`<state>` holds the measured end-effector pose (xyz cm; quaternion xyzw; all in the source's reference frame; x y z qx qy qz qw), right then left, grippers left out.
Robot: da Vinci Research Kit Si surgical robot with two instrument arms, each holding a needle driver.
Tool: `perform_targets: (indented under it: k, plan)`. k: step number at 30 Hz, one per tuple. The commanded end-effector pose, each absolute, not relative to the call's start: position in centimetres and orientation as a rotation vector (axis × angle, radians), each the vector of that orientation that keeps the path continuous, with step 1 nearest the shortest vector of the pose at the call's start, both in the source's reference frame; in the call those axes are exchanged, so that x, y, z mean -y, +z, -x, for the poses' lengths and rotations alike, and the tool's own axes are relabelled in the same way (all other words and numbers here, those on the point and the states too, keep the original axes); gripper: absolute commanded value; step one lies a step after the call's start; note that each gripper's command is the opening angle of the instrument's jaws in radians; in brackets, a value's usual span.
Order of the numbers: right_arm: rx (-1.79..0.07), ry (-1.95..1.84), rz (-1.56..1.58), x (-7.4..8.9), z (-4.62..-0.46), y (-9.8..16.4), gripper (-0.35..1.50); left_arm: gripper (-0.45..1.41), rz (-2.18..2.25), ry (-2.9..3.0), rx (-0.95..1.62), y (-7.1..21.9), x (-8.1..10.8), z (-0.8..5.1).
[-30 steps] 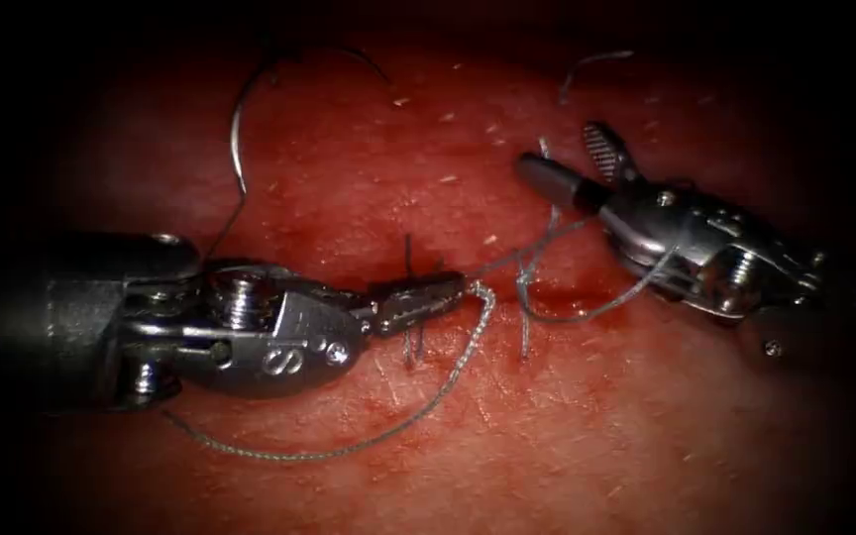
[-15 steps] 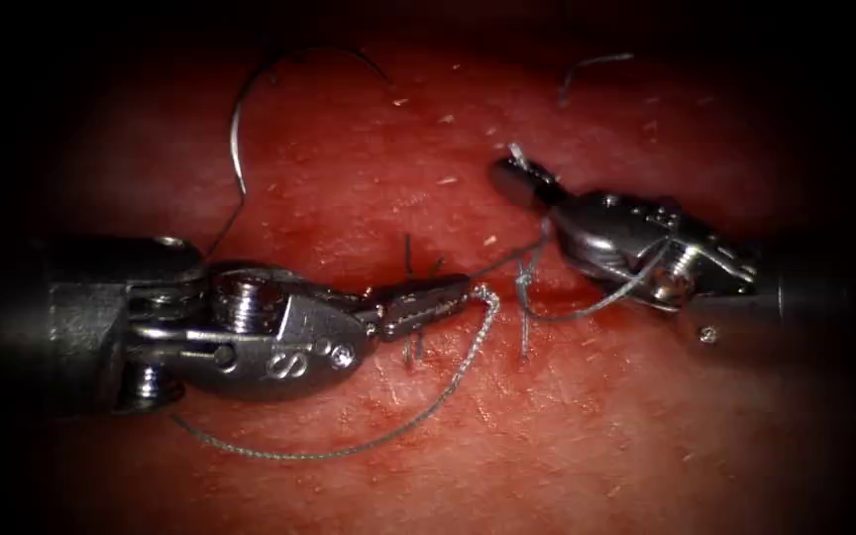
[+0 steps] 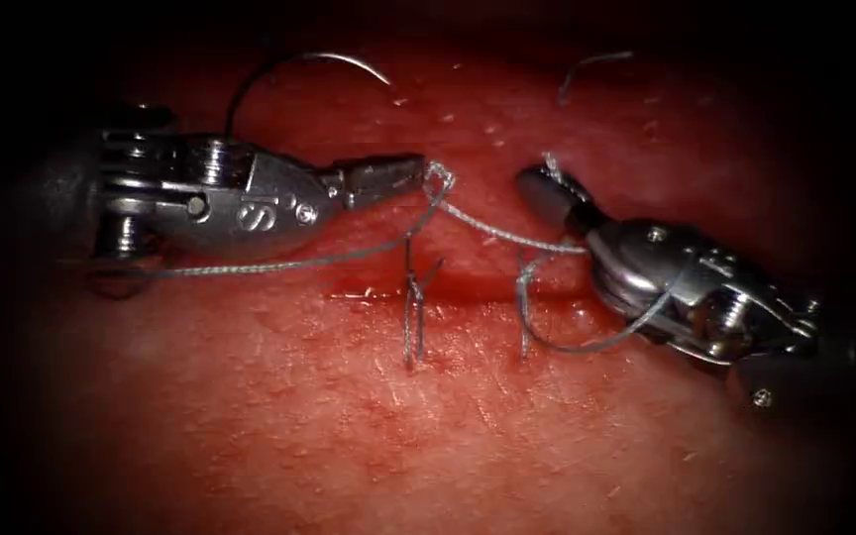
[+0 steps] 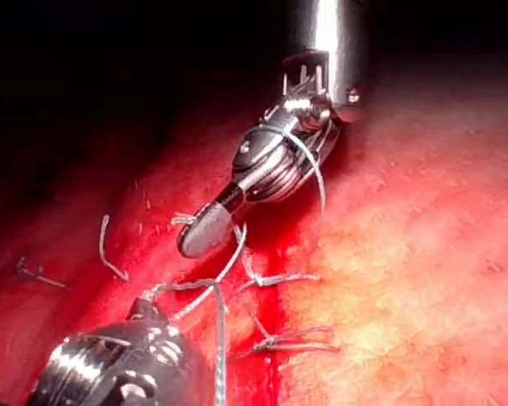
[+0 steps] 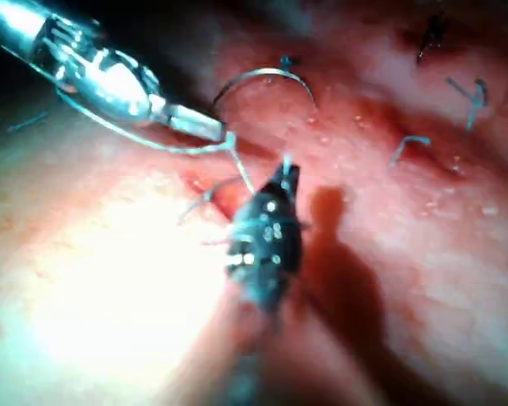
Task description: Wound Closure
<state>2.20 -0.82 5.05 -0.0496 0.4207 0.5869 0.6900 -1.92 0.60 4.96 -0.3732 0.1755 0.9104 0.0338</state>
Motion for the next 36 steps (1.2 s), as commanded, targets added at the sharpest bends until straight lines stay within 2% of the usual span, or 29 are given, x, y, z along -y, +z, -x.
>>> perform_targets:
  k: [1,9,21,36]
  plan:
    - [-0.96,1.282,0.109,0.9,-2.26,5.1,-0.35,-0.45,1.126,2.799,-0.523,5.1,-0.8,1.94]
    - [-1.013,1.212,0.085,1.3,-2.33,5.0,-0.35,-0.45,1.086,2.76,-0.491,5.6,-1.4,1.83]
    - [-1.034,1.148,0.078,1.7,-2.15,5.1,-0.35,-0.45,1.061,2.723,-0.478,5.7,-2.2,1.61]
    - [-1.08,1.025,0.061,2.0,-2.18,5.1,-0.35,-0.45,1.032,2.661,-0.742,5.7,-2.9,1.39]
